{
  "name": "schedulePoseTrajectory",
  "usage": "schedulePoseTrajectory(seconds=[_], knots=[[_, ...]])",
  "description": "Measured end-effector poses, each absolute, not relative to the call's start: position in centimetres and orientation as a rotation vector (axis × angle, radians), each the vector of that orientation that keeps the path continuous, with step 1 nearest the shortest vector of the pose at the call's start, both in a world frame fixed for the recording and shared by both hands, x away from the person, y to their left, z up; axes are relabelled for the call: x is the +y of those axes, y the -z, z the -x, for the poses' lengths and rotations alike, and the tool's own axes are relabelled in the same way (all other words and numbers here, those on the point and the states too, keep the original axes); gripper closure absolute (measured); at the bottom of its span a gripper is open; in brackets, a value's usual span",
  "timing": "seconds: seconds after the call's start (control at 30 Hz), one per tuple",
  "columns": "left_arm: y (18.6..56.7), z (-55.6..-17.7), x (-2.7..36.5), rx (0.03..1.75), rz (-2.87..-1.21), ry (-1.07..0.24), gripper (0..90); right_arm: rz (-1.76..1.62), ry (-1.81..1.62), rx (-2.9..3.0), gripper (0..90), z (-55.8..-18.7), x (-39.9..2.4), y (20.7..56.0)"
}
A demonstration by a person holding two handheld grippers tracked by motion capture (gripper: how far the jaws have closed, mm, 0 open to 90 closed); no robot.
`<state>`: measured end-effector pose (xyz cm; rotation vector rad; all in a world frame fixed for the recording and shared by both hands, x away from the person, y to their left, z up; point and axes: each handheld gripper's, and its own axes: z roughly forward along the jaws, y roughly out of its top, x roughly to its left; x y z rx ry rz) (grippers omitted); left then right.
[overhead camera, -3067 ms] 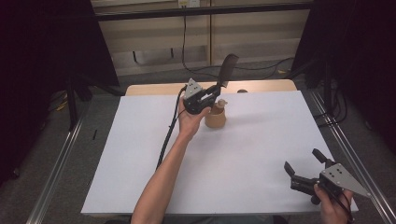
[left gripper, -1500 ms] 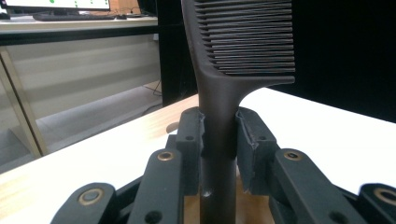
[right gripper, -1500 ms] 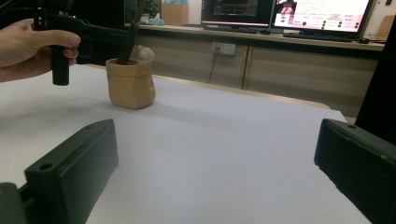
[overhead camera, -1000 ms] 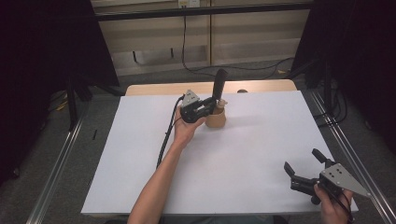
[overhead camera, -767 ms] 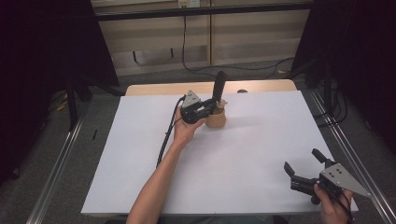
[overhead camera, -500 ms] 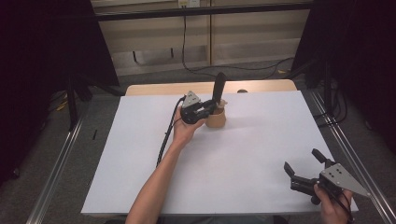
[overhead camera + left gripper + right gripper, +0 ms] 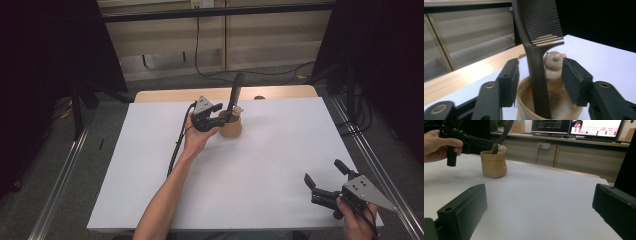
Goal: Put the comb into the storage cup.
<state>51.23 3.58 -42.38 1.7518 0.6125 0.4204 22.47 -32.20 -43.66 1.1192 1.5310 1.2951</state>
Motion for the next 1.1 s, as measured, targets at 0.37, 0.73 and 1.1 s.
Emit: schedulePoseTrajectory(seconds=[0.37, 0.73, 1.1], knots=[[41.8, -50.6, 4.0, 0.622, -1.747, -0.426, 22.5, -1.119, -1.299, 1.537, 0.0, -22.6, -32.1, 43.7], [40.4, -49.6, 5.5, 0.643, -1.695, -0.433, 2.1, -1.128, -1.306, 1.54, 0.0, -22.7, -32.1, 43.8], [40.1, -47.8, 7.1, 0.66, -1.705, -0.478, 1.9, -1.123, -1.302, 1.546, 0.0, -22.8, -32.0, 43.8]])
